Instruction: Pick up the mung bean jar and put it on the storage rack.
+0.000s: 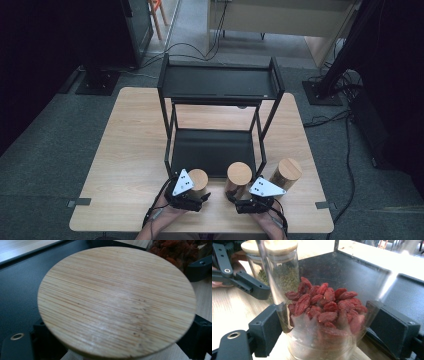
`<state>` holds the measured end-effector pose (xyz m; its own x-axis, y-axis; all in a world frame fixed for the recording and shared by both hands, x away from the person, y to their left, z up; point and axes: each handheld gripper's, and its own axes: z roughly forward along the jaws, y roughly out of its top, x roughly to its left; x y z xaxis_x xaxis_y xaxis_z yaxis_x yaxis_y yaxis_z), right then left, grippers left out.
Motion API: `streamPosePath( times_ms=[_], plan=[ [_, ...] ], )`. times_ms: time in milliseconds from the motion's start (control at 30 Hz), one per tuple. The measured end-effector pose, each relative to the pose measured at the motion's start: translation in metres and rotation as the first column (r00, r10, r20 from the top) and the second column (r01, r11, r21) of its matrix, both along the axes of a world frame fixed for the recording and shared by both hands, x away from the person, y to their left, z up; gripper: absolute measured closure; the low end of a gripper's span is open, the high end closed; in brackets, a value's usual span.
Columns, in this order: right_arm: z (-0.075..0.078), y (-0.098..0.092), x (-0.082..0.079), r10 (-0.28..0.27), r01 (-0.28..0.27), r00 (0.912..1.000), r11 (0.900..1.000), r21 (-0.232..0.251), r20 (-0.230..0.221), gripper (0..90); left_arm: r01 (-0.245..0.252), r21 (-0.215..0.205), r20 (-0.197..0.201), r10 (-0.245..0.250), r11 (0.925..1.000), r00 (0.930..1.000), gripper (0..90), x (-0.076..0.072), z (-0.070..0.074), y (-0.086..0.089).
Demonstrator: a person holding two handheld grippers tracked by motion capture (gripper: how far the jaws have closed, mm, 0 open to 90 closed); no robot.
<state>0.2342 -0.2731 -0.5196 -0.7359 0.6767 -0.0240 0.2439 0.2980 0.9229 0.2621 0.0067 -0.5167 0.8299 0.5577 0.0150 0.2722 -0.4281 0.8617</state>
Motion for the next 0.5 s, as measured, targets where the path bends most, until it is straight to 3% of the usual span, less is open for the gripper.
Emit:
streamPosePath(
  times_ms=[200, 333, 500],
  plan=[
    [-0.0001, 0.0030, 0.0028, 0.017, -0.018, 0.9995, 0.999, -0.032, -0.025, 14.6, -0.007, -0.006, 0.001, 0.007, 1.0000, 1.0000, 11.1, -0.0002, 0.0001, 0.0005],
    [0.0001, -0.0005, 0.0043, 0.007, -0.007, 0.9990, 1.000, 0.002, -0.044, 13.9, -0.007, -0.007, 0.003, 0.007, 1.0000, 1.0000, 11.1, -0.0005, 0.0002, 0.0006],
    [0.0001, -0.0001, 0.0042, 0.031, -0.031, 0.9987, 1.000, -0.001, -0.041, 13.4, -0.008, -0.009, -0.004, 0.008, 0.9999, 1.0000, 11.1, 0.0001, 0.0002, 0.0009]
  ],
)
